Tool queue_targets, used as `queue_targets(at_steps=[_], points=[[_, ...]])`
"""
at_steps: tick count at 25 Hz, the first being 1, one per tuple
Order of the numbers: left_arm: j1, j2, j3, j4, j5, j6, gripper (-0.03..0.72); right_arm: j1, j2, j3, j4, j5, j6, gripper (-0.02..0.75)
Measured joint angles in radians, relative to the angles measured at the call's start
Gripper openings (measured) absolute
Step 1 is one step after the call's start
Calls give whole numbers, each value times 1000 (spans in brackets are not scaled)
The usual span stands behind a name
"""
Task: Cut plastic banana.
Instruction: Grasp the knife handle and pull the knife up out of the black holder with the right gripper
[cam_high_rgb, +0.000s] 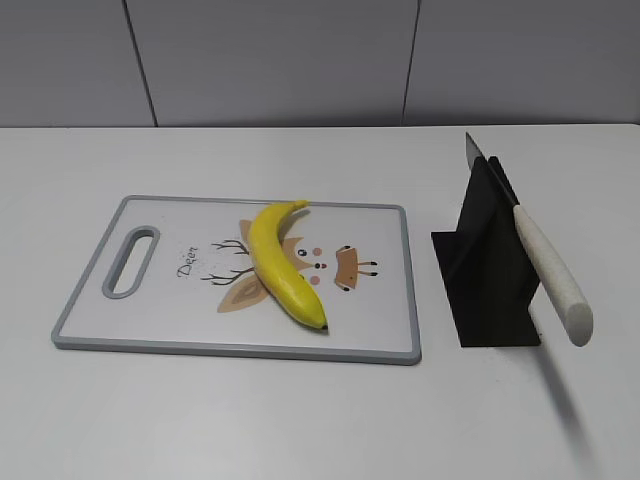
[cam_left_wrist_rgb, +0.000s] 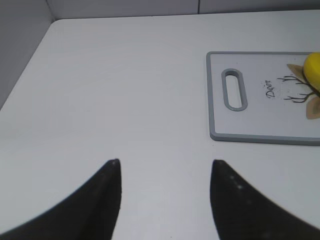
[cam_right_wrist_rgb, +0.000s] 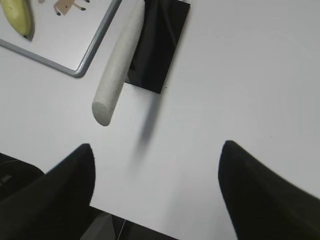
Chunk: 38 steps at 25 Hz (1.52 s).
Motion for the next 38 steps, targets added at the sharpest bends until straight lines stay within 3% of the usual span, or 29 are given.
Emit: queue_targets(at_steps=[5,16,22,38], points=[[0,0,0,0,0,0,560,57,176,-87,0,11,0,575],[0,0,0,0,0,0,560,99,471,-177,72,46,32,518],[0,0,0,0,0,0,560,176,573,-178,-6,-9,142,512],[0,0,0,0,0,0,560,180,803,-181,-44,-64,230,510]])
